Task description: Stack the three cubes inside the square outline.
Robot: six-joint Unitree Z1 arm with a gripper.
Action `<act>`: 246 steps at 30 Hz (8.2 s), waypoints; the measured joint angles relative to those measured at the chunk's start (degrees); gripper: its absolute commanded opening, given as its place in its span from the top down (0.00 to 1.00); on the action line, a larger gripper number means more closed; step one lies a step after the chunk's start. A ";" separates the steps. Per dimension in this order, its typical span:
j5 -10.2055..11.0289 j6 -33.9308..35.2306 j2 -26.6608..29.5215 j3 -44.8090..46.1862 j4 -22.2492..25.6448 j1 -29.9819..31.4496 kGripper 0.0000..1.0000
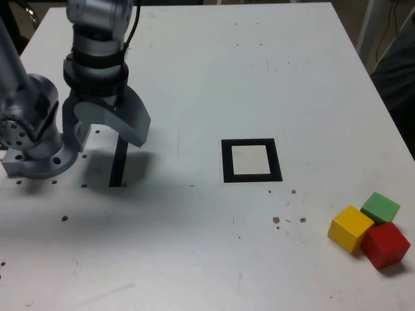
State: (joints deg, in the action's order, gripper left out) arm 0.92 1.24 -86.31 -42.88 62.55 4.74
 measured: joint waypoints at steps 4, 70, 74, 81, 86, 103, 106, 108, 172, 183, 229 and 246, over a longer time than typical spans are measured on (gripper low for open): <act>-0.17 0.06 -0.11 -0.63 0.89 0.00 0.01; -5.73 21.38 -34.13 -71.70 25.25 21.03 0.01; -7.08 23.01 -37.37 -76.63 26.02 21.16 0.01; -7.81 26.43 -43.16 -84.50 26.91 21.77 0.01; -7.27 27.85 -45.97 -89.69 27.13 22.01 0.01; -2.58 34.54 -56.93 -107.18 27.06 22.57 0.01; -2.24 35.87 -58.17 -108.78 26.93 22.57 0.01; -2.08 36.60 -58.92 -109.24 26.82 22.57 0.01; -3.59 37.57 -67.25 -113.71 24.62 17.62 0.69; -1.11 36.85 -63.98 -111.56 25.15 19.12 0.69; 1.34 7.89 -27.99 -56.05 18.35 10.90 0.69; -2.59 1.80 -28.00 -46.41 6.78 2.73 0.69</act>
State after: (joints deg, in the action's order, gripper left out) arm -1.67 3.05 -114.32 -89.29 69.33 7.47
